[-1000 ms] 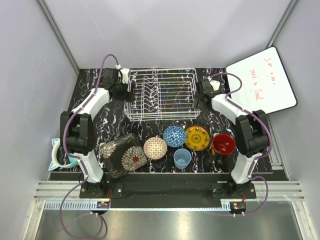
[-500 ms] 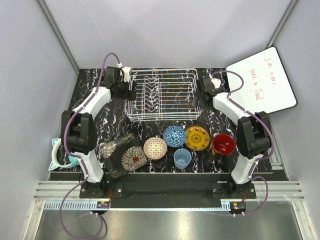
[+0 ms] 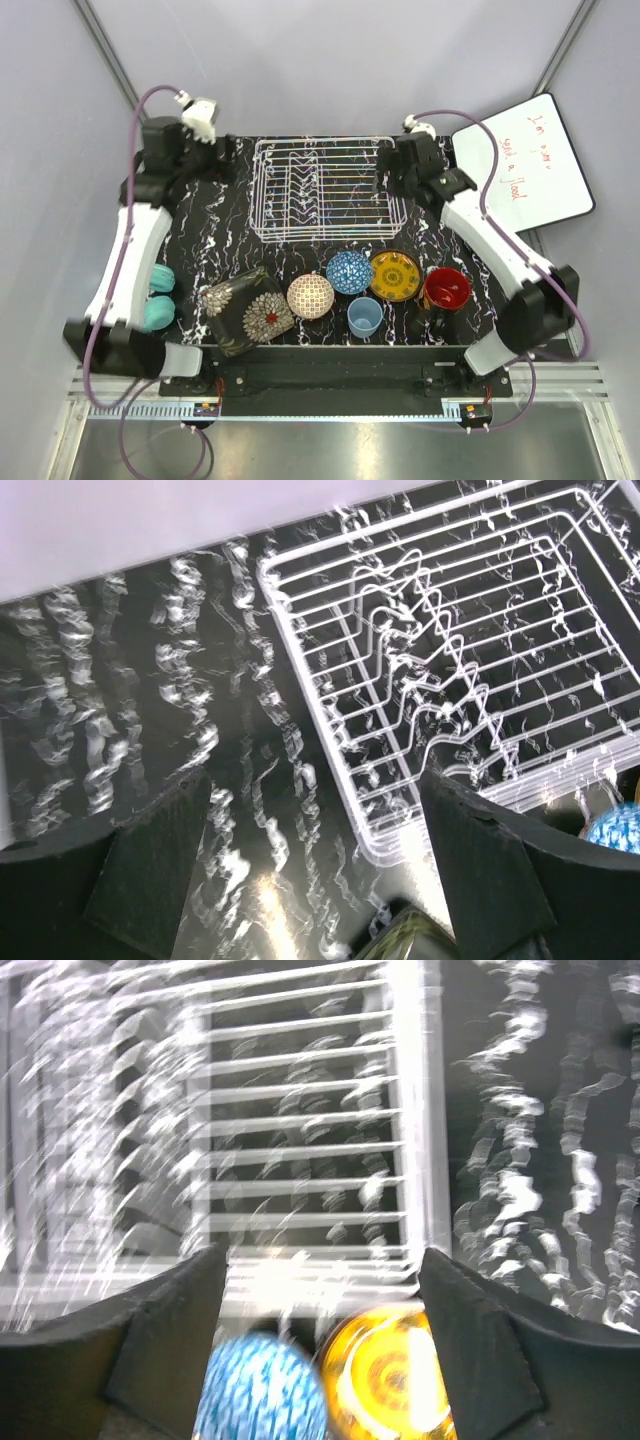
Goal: Load the mixed dishes into the dish rack
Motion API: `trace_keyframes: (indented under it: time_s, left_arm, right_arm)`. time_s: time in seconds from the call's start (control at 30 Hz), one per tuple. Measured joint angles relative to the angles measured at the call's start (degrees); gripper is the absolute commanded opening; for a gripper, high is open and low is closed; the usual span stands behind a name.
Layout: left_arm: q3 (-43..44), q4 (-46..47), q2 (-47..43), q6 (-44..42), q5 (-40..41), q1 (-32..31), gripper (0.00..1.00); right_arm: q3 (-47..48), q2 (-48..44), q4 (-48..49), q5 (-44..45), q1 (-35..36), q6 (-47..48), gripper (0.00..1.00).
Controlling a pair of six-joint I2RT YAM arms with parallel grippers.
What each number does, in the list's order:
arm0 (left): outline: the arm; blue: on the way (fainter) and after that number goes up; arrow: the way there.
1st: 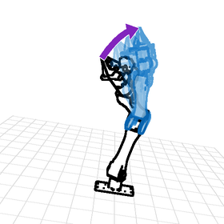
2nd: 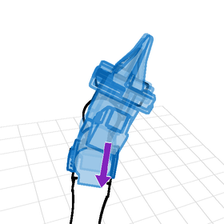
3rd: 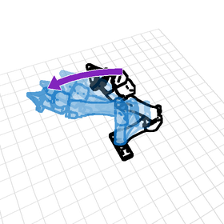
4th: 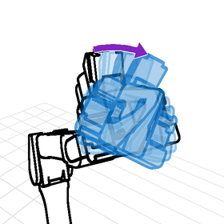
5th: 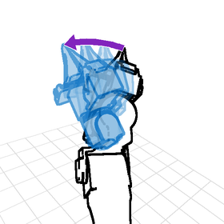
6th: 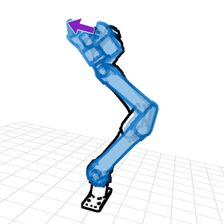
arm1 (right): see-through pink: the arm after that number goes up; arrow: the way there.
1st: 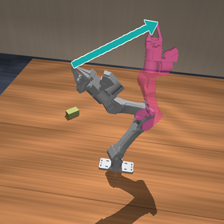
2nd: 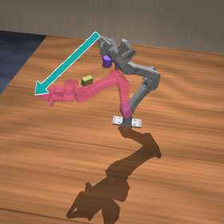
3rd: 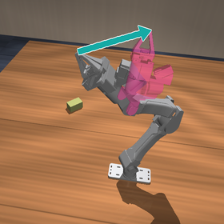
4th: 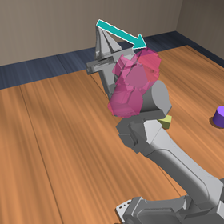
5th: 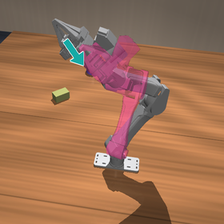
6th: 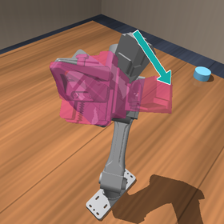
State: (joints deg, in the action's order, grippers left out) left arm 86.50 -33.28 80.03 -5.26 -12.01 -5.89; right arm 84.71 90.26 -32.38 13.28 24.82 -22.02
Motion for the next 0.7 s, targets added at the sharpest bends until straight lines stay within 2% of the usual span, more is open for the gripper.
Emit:
trace_keyframes:
  time_s: [0.03,0.1,0.13,0.17,0.2,0.23,0.37,0.4,0.43,0.47,0.5,0.57,0.7]
  left_arm:
    - [-1.7,-0.7,-3.5,-0.9,-0.2,0.7,0.85]
    - [-5.6,-2.1,-9.9,-2.4,-0.4,1.3,0.77]
    - [-7.7,-2.8,-12.7,-2.9,-0.7,1.3,0.51]
    - [-9.8,-3.8,-15.0,-3.4,-0.8,1.2,0.31]
    - [-11.8,-5.0,-16.7,-3.6,-0.8,1.1,0.13]
    - [-13.4,-6.6,-17.9,-3.9,-0.6,1.0,0.0]
    - [-16.1,-11.7,-17.4,-3.5,3.5,0.9,0.0]
    - [-16.3,-12.2,-17.0,-3.3,4.2,0.9,0.01]
    - [-16.9,-12.5,-16.8,-3.1,5.0,1.0,0.29]
    - [-17.2,-13.0,-16.8,-3.1,5.2,1.1,0.98]
    - [-17.5,-13.4,-17.0,-3.4,5.1,1.1,0.99]
    - [-17.6,-14.3,-17.2,-3.4,4.5,1.1,0.99]
    - [-17.6,-14.8,-17.3,-3.8,3.4,1.1,0.99]
  right_arm:
    - [-1.3,-1.8,0.2,-0.8,1.2,0.6,0.71]
    - [-5.5,-6.7,0.4,-3.9,3.9,1.4,0.46]
    - [-8.1,-9.0,0.3,-5.3,4.7,1.7,0.36]
    - [-10.9,-11.3,-0.3,-7.0,4.9,1.3,0.11]
    - [-12.7,-12.7,-0.6,-7.6,4.9,1.6,0.05]
    - [-15.1,-14.1,-0.5,-8.5,4.8,1.3,0.01]
    - [-23.1,-16.1,-1.6,-10.7,4.6,-0.5,0.02]
    - [-24.3,-16.0,-1.8,-11.1,4.7,-0.8,0.27]
    - [-25.6,-15.7,-2.4,-11.4,4.8,-1.2,0.38]
    - [-26.1,-15.5,-2.8,-11.7,4.8,-1.7,0.49]
    - [-26.5,-15.0,-3.1,-12.1,4.9,-1.7,0.62]
    - [-26.6,-14.2,-3.2,-12.9,5.0,-1.9,0.7]
    - [-26.6,-12.4,-2.7,-13.0,5.2,-1.8,0.72]
